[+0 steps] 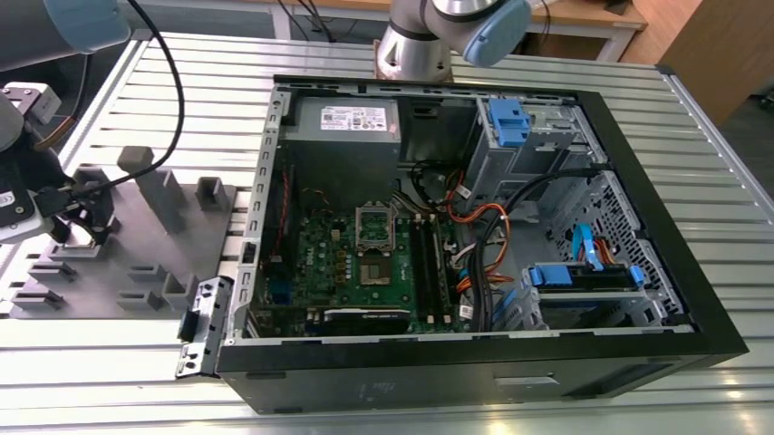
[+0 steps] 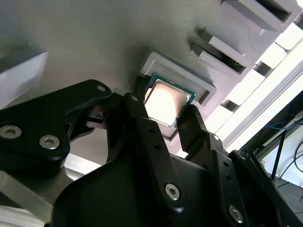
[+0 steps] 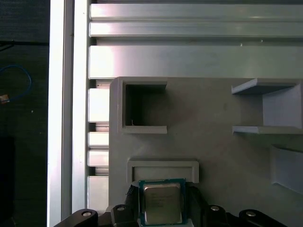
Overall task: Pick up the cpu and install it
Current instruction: 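Pick up the cpu and move it towards the insertion slot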
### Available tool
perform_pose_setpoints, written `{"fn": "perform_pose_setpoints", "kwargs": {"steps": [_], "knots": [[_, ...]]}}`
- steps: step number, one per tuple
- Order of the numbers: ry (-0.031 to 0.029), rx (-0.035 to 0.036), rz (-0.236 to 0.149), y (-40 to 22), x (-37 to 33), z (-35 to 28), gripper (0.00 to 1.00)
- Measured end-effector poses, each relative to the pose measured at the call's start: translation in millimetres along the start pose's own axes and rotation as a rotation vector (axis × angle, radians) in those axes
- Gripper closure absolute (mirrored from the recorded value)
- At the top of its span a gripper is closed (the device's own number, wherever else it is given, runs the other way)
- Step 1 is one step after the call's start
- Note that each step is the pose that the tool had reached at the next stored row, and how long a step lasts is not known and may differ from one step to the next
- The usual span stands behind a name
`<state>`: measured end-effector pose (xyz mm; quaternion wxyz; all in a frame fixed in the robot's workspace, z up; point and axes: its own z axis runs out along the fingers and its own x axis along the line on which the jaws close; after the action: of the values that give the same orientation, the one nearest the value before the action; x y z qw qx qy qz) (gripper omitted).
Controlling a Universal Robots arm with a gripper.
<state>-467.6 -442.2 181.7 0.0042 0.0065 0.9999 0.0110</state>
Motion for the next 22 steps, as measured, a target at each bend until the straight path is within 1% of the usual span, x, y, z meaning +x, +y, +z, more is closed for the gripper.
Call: {"fn": "perform_pose_setpoints", "kwargs": {"steps": [12,14,15,22], "knots": [[0.0,0.0,0.0,0.0,0.0,0.8,0.46],[0.0001,0.0001,0.0,0.0,0.0,0.8,0.47],[0.0001,0.0,0.0,0.0,0.0,0.8,0.53],[0.0001,0.0,0.0,0.0,0.0,1.0,0.53]]}}
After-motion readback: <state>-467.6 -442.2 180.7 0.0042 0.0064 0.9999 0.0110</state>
